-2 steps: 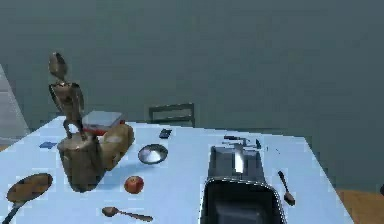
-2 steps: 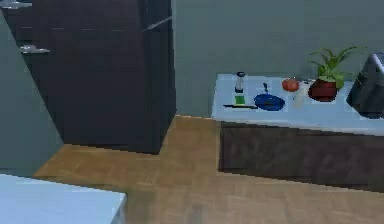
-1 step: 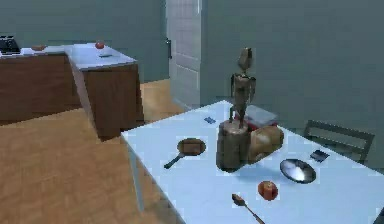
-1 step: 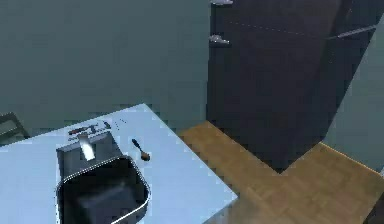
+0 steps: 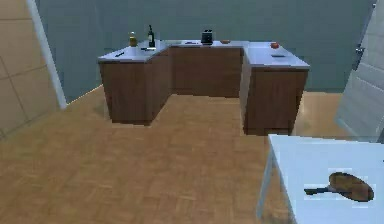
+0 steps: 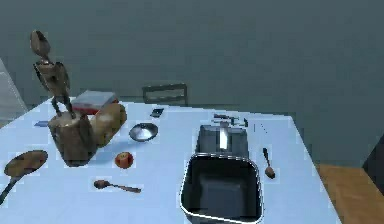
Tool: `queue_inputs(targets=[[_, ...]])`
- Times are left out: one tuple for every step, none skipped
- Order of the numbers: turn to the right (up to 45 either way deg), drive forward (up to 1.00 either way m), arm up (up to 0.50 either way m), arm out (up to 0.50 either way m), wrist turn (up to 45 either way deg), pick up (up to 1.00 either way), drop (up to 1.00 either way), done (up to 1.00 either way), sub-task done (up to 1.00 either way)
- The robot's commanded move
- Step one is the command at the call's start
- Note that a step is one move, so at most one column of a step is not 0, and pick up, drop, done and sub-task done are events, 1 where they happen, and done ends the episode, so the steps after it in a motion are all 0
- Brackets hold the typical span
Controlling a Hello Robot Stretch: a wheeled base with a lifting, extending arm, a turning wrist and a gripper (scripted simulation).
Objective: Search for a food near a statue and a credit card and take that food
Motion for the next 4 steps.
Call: queue_inputs(targets=[[-21.0, 0.0, 0.0, 0.0, 0.0, 0.0, 0.0, 0.0, 0.0], [45.0, 0.0, 0.0, 0.0, 0.0, 0.0, 0.0, 0.0, 0.0], [9.0, 0.0, 0.0, 0.0, 0.0, 0.0, 0.0, 0.0, 0.0], [0.0, 0.1, 0.0, 0.0, 0.0, 0.0, 0.0, 0.0, 0.0]])
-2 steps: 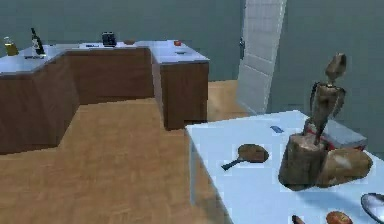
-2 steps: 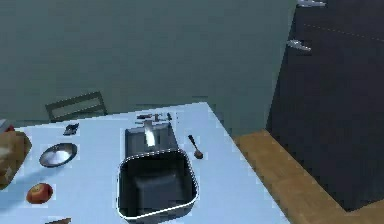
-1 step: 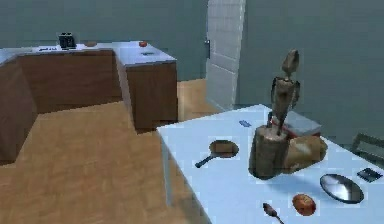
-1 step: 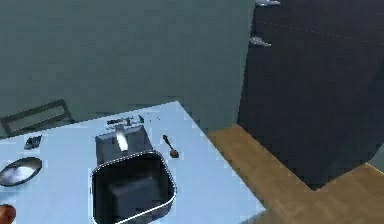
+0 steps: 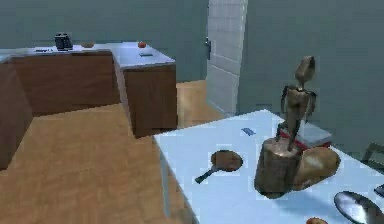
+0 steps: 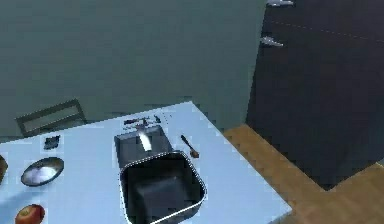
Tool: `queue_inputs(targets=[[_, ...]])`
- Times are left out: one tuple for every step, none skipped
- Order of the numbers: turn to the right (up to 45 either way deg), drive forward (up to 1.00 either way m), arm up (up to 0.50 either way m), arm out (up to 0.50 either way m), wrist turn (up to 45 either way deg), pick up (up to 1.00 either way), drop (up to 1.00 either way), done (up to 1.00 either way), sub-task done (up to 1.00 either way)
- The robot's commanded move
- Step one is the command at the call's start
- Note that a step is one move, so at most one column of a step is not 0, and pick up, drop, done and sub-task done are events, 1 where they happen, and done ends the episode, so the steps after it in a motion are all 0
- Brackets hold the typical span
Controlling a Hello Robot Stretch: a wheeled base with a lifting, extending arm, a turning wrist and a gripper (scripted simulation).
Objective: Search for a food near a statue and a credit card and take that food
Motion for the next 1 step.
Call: queue_inputs(targets=[[-45.0, 0.0, 0.0, 0.0, 0.0, 0.0, 0.0, 0.0, 0.0]])
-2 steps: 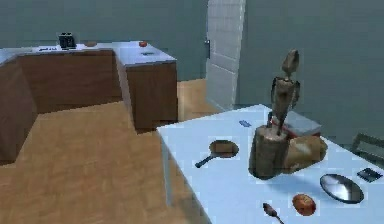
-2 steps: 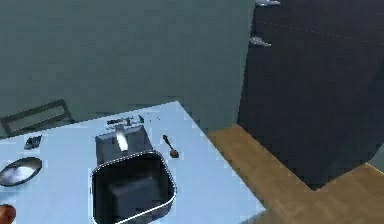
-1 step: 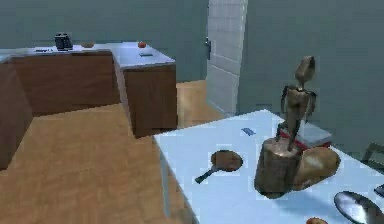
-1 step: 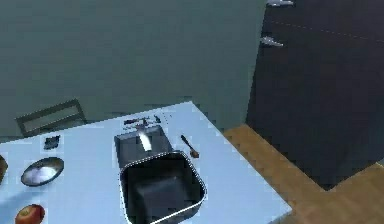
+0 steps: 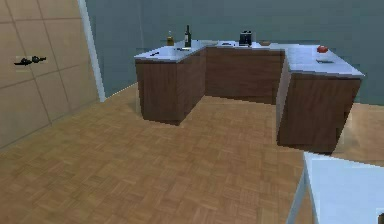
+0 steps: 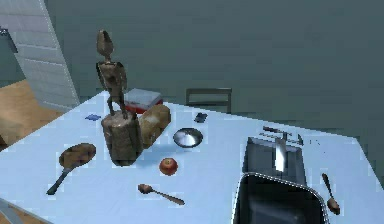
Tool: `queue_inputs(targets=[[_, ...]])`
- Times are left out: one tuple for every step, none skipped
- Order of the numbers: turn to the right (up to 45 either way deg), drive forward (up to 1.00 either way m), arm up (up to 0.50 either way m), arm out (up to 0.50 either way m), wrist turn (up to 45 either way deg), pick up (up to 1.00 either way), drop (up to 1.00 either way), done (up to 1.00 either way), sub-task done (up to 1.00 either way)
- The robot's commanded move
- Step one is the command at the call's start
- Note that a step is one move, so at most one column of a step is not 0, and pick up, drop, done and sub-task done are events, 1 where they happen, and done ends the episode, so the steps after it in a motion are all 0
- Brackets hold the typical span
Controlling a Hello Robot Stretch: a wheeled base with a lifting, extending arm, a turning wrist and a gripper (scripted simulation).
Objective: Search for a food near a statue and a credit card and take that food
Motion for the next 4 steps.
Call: queue_inputs(targets=[[-9.0, 0.0, 0.0, 0.0, 0.0, 0.0, 0.0, 0.0, 0.0], [0.0, 0.0, 0.5, 0.0, 0.0, 0.0, 0.0, 0.0, 0.0], [0.0, 0.0, 0.38, 0.0, 0.0, 0.0, 0.0, 0.0, 0.0], [0.0, 0.0, 0.0, 0.46, 0.0, 0.0, 0.0, 0.0, 0.0]])
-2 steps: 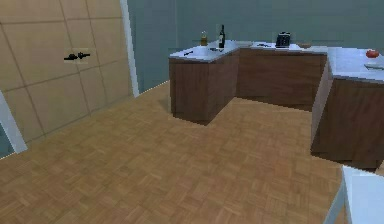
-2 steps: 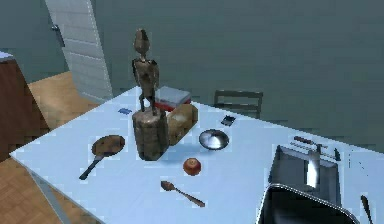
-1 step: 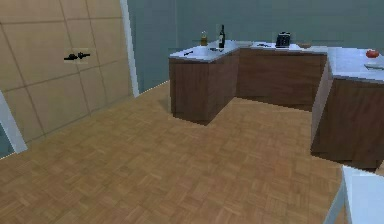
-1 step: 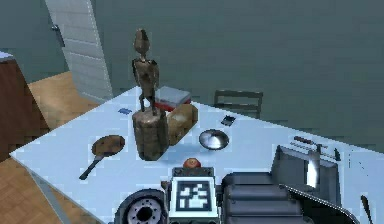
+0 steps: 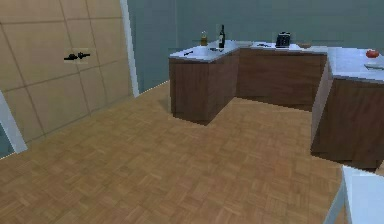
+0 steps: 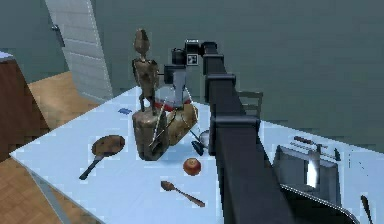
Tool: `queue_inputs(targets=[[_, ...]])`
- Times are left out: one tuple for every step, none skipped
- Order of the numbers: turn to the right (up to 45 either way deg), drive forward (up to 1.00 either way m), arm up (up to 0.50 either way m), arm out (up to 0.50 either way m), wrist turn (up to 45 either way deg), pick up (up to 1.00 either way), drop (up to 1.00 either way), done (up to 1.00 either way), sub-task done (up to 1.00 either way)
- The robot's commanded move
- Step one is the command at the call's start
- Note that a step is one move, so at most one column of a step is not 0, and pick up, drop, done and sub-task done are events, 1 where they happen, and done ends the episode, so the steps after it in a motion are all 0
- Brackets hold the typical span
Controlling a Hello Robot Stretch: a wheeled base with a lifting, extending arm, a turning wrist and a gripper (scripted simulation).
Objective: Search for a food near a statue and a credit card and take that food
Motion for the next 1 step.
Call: queue_inputs(targets=[[0.0, 0.0, 0.0, 0.0, 45.0, 0.0, 0.0, 0.0, 0.0]])
